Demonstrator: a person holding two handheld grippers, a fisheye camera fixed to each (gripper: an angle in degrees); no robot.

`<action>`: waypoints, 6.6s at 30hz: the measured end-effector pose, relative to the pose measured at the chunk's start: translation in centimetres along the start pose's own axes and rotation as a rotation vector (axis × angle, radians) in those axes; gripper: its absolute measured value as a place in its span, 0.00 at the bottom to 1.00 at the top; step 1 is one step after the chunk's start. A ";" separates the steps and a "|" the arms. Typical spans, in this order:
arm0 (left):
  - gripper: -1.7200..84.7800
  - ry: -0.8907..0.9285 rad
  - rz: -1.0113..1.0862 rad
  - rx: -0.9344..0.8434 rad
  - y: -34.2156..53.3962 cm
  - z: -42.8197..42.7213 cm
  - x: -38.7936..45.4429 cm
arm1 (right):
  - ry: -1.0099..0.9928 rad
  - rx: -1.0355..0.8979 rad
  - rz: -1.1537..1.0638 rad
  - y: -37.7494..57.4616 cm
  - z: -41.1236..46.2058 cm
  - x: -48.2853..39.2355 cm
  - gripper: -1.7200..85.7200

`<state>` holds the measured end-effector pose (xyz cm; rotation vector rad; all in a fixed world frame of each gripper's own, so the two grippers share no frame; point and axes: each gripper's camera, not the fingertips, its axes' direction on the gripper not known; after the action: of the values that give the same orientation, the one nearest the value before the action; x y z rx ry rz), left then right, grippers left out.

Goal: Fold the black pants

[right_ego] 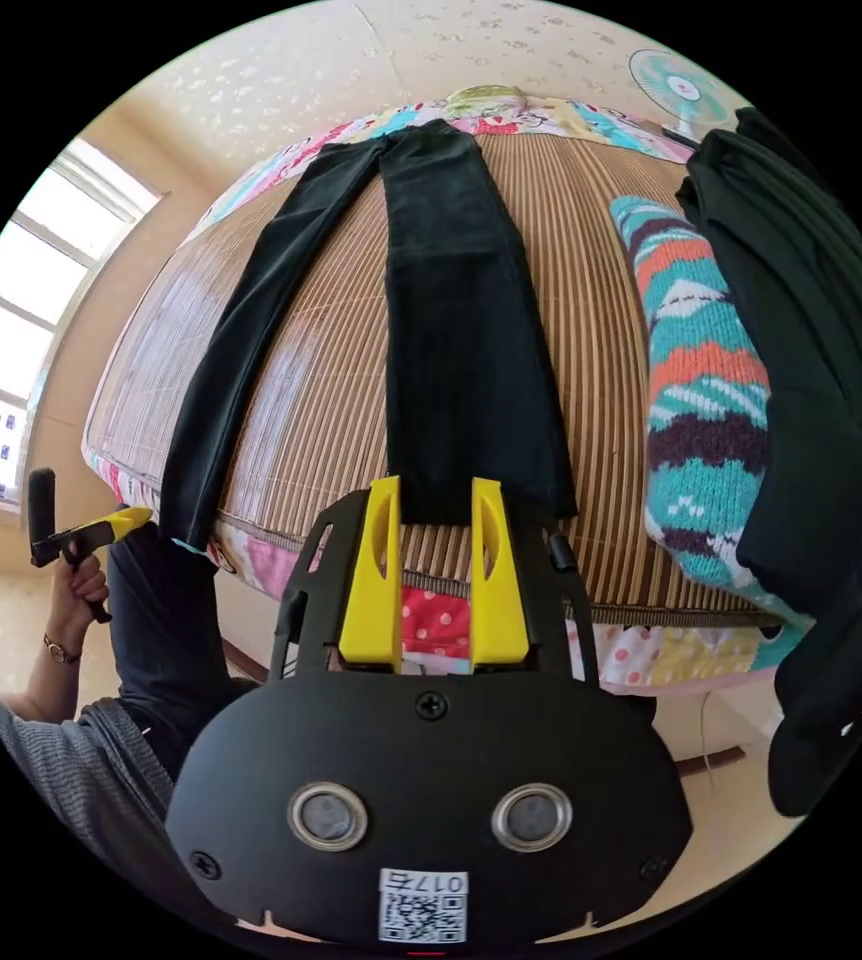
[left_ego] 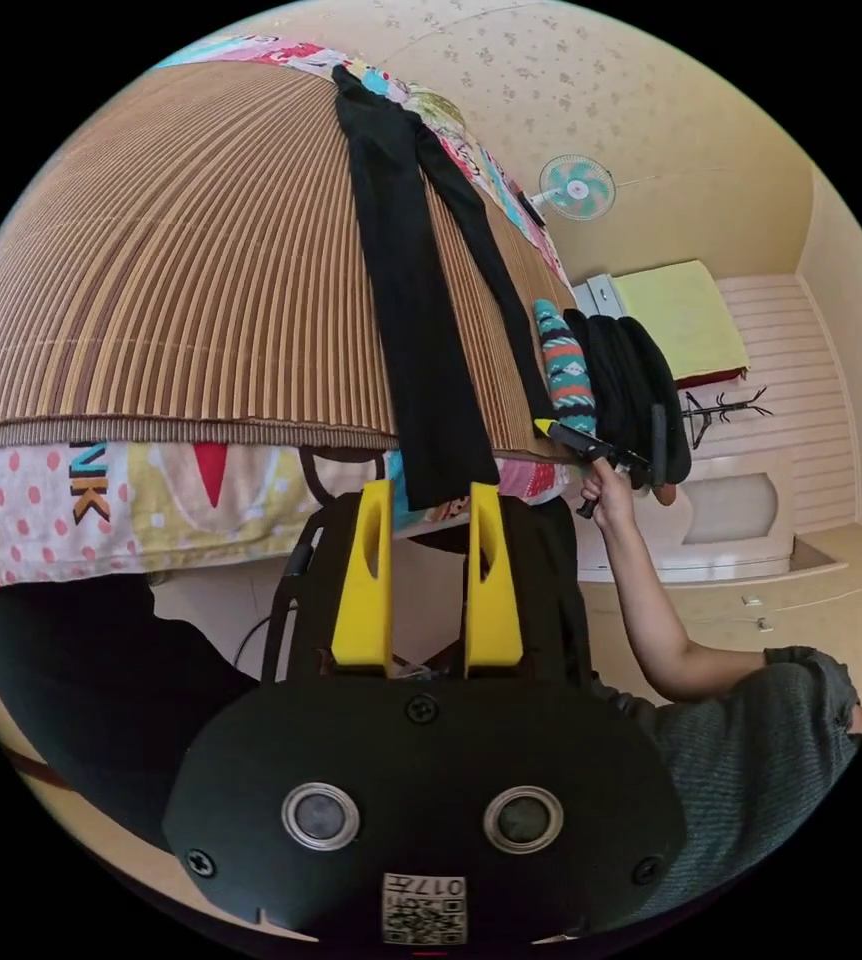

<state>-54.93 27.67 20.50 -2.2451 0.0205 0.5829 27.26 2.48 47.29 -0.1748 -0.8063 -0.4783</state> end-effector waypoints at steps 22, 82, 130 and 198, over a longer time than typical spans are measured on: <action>0.20 0.020 -0.089 0.030 3.4 -7.7 -3.5 | -0.522 0.115 -0.023 11.9 -1.6 3.9 0.09; 0.01 0.224 0.157 -0.035 1.0 -3.7 3.6 | -0.373 0.138 0.021 -28.9 1.0 8.2 0.15; 0.01 0.553 -0.087 0.057 -2.2 -19.1 -7.1 | -0.462 -0.033 -0.120 1.7 9.1 -10.8 0.09; 0.01 -0.238 0.356 0.158 9.6 6.2 -11.4 | 0.074 0.375 -0.208 -25.5 12.0 -30.0 0.03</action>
<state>-69.52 23.61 14.98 -2.0167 0.3392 1.0006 -10.43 -5.72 32.96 0.2753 -0.8311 -0.5169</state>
